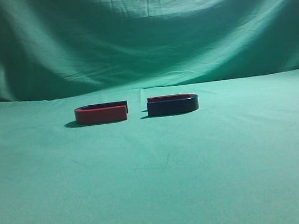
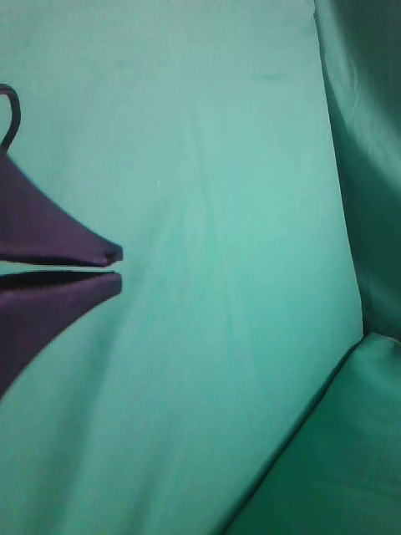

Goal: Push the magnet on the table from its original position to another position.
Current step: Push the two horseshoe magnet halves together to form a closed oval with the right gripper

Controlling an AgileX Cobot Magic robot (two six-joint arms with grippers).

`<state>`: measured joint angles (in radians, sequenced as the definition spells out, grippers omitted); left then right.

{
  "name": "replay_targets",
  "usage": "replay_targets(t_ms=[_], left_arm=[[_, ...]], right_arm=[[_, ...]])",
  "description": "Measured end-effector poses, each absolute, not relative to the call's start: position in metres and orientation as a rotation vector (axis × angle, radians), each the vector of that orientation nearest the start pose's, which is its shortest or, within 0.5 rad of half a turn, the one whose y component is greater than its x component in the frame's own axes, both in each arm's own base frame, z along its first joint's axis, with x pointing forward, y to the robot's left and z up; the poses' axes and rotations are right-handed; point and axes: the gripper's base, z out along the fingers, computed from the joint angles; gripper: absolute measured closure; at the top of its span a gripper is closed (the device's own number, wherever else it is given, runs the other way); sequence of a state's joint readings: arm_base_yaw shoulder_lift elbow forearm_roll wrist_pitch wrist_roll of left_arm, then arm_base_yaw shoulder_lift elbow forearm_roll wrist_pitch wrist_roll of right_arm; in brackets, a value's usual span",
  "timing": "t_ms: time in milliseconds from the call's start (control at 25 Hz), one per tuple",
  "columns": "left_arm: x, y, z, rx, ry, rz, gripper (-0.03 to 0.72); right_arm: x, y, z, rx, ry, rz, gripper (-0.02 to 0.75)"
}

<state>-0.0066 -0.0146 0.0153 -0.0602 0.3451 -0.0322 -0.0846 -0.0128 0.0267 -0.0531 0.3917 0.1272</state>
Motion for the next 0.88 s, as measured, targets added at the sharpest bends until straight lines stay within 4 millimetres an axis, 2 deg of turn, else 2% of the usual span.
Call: replay_targets(t_ms=[880], left_arm=[[0.0529, -0.0022, 0.1777, -0.061, 1.829, -0.086, 0.316]], right_arm=[[0.0516, -0.0062, 0.1698, 0.167, 1.881, -0.024, 0.738]])
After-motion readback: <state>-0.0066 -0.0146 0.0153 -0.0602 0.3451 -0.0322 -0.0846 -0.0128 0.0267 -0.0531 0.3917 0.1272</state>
